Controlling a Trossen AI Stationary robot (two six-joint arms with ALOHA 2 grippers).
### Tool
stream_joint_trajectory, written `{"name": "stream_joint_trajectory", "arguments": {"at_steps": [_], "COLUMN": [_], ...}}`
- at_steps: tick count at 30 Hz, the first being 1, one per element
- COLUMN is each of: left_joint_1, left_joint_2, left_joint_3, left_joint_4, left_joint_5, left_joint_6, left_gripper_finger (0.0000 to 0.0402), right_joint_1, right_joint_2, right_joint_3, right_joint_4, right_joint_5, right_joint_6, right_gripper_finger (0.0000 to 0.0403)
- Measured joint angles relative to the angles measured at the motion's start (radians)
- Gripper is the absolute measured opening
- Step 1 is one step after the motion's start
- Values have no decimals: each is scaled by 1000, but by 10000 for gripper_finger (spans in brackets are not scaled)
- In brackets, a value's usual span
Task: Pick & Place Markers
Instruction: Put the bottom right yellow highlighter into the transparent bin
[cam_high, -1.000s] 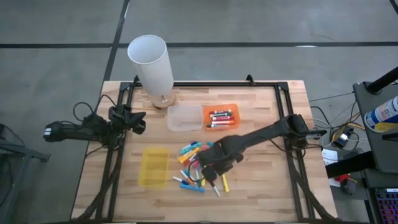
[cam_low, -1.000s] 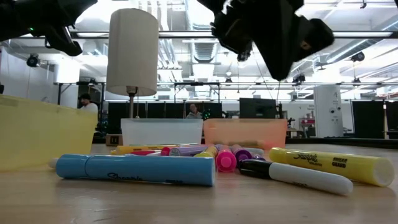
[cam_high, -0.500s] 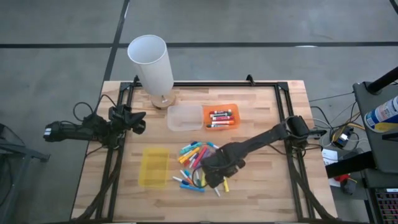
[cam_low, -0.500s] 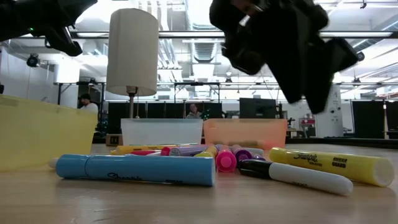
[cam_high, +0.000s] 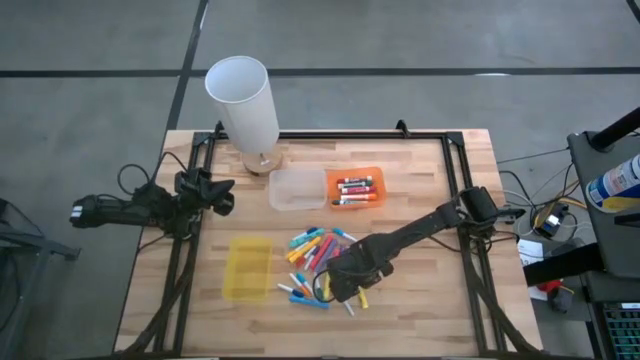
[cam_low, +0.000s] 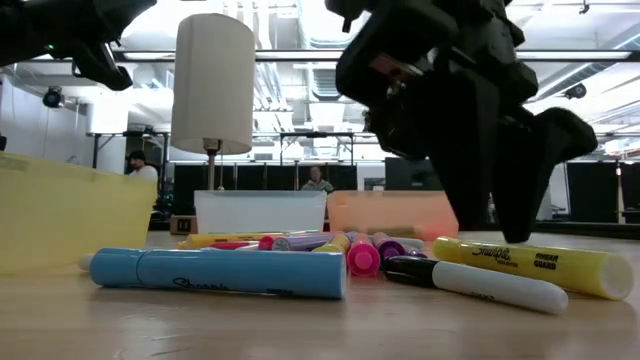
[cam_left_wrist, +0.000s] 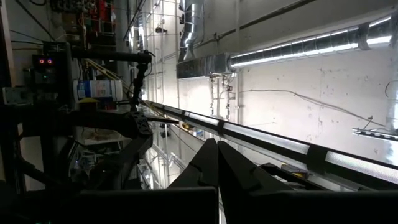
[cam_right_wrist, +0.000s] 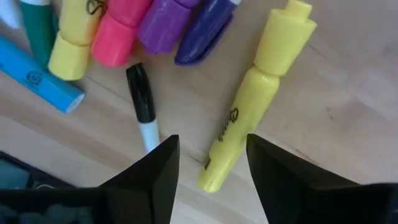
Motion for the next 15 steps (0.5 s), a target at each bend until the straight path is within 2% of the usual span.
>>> {"name": "stream_joint_trajectory", "arguments": {"at_steps": [10, 15], "left_joint_1": [0, 0], "left_joint_2": [0, 0], "left_joint_3": [0, 0], "left_joint_4": [0, 0], "left_joint_5": [0, 0], "left_joint_6": [0, 0], "left_gripper_finger": [0, 0], "right_joint_1": [13, 9], "right_joint_2": [-1, -2], "right_joint_3": [-86, -107], "right_joint_4": [66, 66], "right_joint_5": [-3, -6], "right_joint_6": [40, 7], "right_gripper_finger": [169, 114]}}
